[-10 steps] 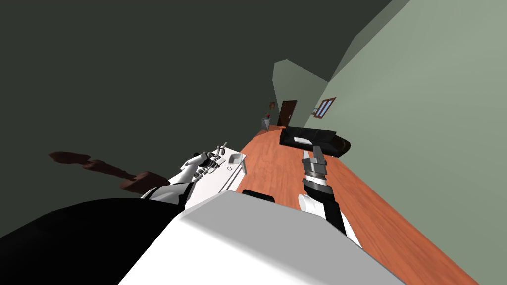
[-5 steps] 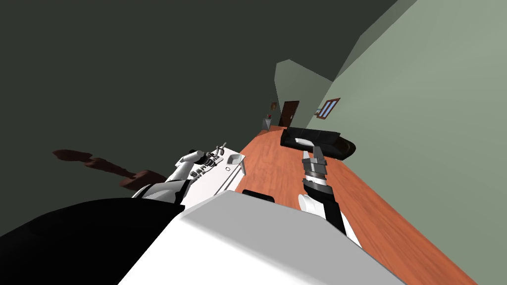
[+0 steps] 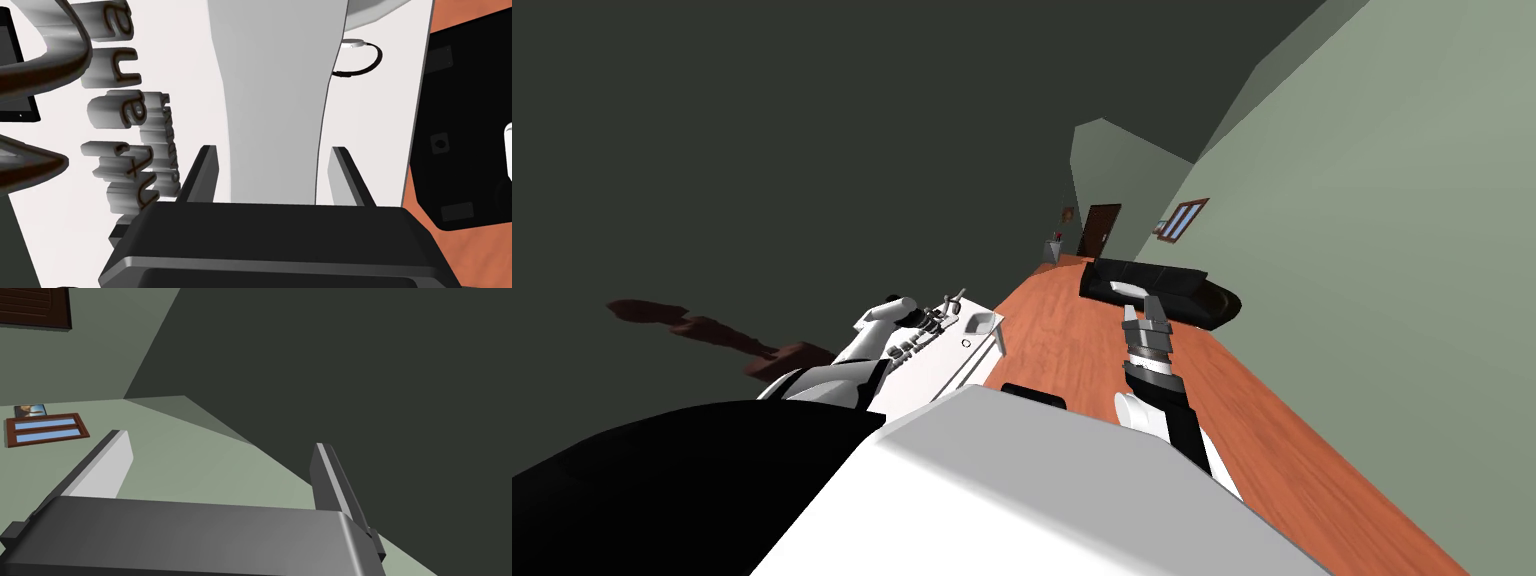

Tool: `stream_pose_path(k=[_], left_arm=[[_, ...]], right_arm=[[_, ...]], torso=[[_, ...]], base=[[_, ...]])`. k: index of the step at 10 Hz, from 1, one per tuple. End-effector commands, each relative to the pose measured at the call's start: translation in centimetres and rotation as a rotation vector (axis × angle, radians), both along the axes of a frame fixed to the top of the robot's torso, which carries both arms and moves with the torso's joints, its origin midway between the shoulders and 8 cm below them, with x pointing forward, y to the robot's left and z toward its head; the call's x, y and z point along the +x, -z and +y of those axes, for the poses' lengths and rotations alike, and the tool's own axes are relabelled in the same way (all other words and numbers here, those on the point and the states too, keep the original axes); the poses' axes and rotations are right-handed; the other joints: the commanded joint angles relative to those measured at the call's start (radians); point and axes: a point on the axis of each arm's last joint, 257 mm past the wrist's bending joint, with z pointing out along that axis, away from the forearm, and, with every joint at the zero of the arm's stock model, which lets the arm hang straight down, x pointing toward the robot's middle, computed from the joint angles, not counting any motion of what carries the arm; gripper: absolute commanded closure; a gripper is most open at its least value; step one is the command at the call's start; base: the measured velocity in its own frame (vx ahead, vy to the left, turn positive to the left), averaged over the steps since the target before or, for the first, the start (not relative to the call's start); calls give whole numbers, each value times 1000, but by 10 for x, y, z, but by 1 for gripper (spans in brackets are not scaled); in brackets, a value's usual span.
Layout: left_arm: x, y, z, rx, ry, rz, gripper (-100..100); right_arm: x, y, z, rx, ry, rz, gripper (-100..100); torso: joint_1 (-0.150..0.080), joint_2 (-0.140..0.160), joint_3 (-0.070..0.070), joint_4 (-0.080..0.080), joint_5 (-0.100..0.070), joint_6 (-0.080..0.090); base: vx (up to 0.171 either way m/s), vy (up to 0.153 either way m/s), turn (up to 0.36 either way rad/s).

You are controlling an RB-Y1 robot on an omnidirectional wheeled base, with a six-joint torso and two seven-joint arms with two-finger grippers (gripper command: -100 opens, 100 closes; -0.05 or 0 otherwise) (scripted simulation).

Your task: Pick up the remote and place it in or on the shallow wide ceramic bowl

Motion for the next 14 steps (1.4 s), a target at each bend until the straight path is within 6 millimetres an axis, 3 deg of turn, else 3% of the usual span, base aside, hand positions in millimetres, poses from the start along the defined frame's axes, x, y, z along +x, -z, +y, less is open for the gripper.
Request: stream_pose_path(k=[1,2,5,8,9,11,12,13,14], left_arm=[[6,-21,6,18,-2,-7,100],[7,-24,6,18,-17,-13,100],[-6,3,-7,-24,-72,11,100],[-32,45,-28,-89,-144,53,100],[-32,45,-28,-89,-144,53,100],[-47,71,-44,-132,-191,74,100],[-45,64,-41,-118,-175,70,100],[-45,66,-43,-123,-180,71,-100],[-45,66,-42,-123,-180,71,-100]], right_arm=[[0,0,0,0,0,0,0],[0,0,0,0,0,0,0],[0,0,0,0,0,0,0],[0,0,0,0,0,0,0],[0,0,0,0,0,0,0],[0,0,0,0,0,0,0],[0,0,0,0,0,0,0],[0,0,0,0,0,0,0],[0,0,0,0,0,0,0]], torso=[[0,0,0,0,0,0],[-2,-2,-1,0,-1,1],[1,-6,-4,-2,1,3],[10,-3,-3,-2,5,1],[14,-3,-3,-2,6,1],[13,1,0,-1,5,0],[14,1,0,-1,6,1],[12,3,1,0,4,-1],[10,4,2,0,4,-1]], base=[[107,-119,1],[129,-145,-106],[136,-62,-159],[95,44,-196],[54,67,-80],[43,65,-170],[20,29,-55],[5,5,5],[0,0,0]])
